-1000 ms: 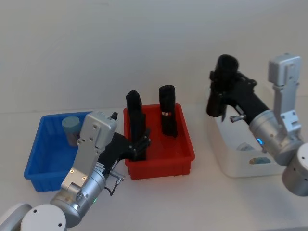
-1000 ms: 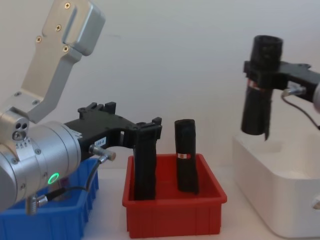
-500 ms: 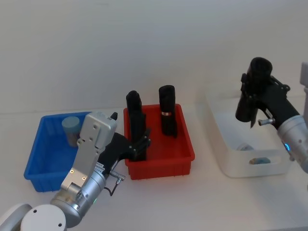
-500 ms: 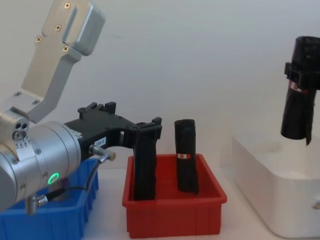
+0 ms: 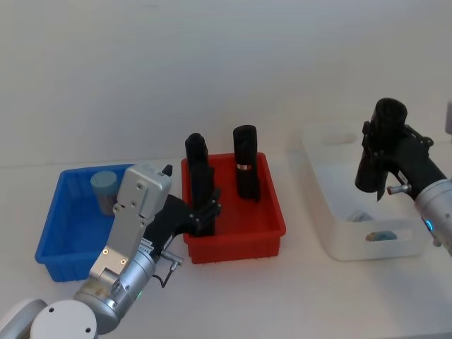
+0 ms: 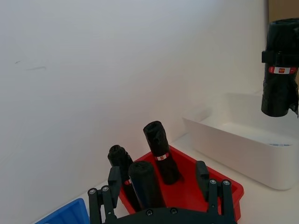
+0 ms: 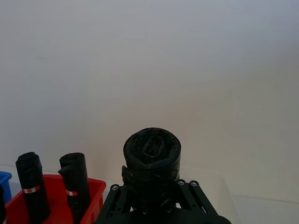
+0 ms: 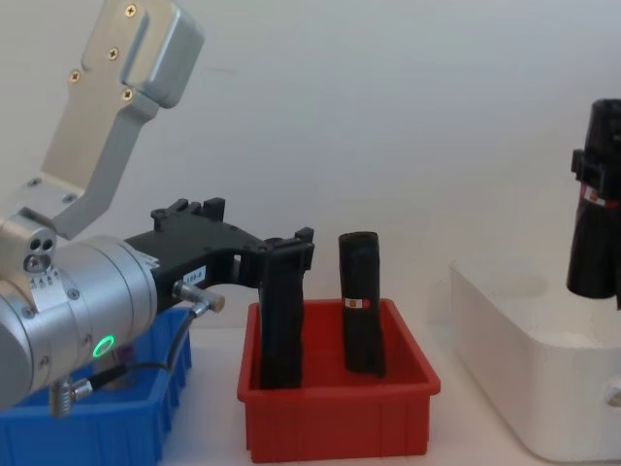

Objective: Pick the cotton swabs from the blue box and place them into the white box.

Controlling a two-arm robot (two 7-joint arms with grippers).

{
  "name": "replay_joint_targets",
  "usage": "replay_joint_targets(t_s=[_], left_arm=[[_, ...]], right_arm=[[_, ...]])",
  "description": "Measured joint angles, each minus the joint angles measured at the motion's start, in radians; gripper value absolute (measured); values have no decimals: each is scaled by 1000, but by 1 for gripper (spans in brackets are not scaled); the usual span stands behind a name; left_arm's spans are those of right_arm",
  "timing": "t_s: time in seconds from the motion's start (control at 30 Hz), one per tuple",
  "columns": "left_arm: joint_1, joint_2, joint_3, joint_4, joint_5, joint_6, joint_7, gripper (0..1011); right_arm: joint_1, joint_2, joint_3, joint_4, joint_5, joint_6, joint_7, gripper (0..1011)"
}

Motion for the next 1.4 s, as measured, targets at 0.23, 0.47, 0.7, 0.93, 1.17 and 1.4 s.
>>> replay_joint_targets(t_s=[0.23, 0.47, 0.7, 0.93, 1.17, 1.4], left_arm=[[0, 0, 0, 0, 0, 0, 0, 1004], [0, 0, 0, 0, 0, 0, 0, 1004], [0, 0, 0, 0, 0, 0, 0, 1004], [0, 0, 0, 0, 0, 0, 0, 1004], [0, 0, 0, 0, 0, 0, 0, 1004], [0, 0, 0, 0, 0, 0, 0, 1004]], right_arm=[[22, -7, 0, 61, -7, -11, 13, 360], [56, -20, -6, 142, -18, -31, 34, 404], [90, -34, -14, 216, -26, -55, 60, 641], [107, -41, -17, 250, -29, -73, 74, 850], [111, -42, -16, 261, -28, -85, 81, 1001], [111, -41, -14, 262, -26, -92, 84, 1001]])
